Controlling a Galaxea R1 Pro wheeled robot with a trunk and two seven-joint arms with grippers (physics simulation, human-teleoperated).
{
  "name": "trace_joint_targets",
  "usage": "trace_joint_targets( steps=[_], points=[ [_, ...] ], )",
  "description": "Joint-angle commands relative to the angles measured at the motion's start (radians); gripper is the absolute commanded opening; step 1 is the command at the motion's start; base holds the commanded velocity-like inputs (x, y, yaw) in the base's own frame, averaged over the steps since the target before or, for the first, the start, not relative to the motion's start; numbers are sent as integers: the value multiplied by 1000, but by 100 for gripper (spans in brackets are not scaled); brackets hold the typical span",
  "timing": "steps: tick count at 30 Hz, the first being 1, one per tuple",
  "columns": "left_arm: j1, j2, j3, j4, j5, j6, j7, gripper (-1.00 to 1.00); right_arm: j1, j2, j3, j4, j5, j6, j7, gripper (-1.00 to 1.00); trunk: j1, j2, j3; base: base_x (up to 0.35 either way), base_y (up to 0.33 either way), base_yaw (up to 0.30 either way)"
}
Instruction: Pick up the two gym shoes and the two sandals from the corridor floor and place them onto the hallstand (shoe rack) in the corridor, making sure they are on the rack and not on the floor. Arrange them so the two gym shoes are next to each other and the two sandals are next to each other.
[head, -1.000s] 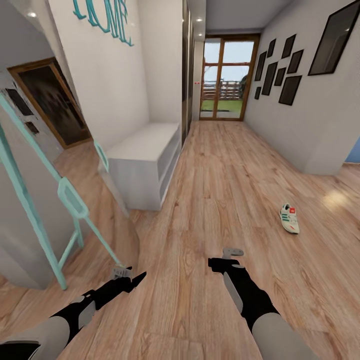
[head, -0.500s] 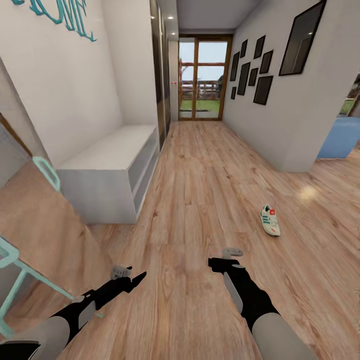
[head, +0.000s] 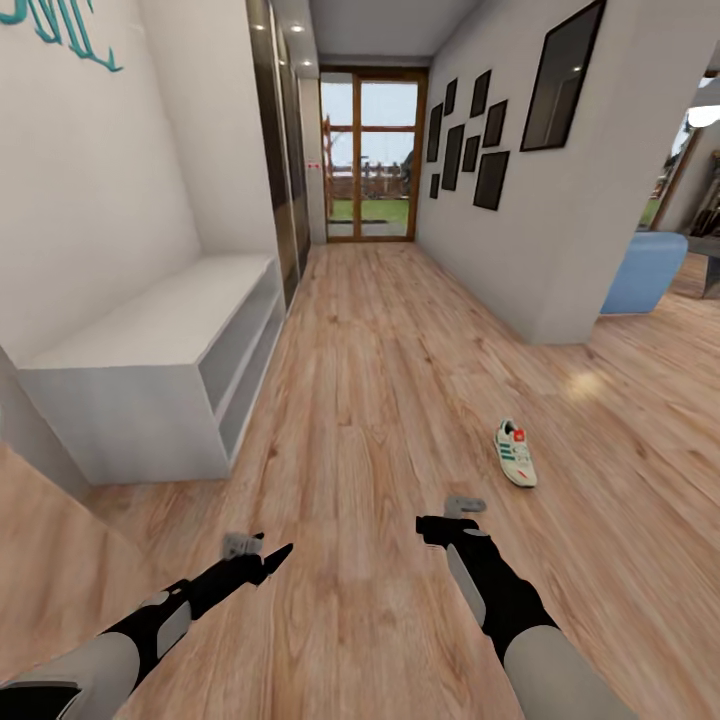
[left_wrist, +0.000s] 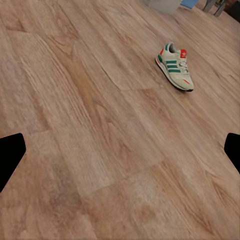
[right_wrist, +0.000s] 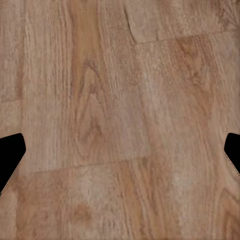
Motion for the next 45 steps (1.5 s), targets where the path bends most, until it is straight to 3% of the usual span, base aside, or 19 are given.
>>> trace_joint_targets(
  steps=[1,45],
  points=[
    [-1,0,-5,1,6,-4,-2,100,0,-1,5,-1,-11,4,-9,100,0,0,-1,346,-17,-14],
    [-1,0,-5,1,6,-4,-4,100,0,-2,4,-3,-11,3,-7,100,0,0,-1,347,-1,-1]
  ],
)
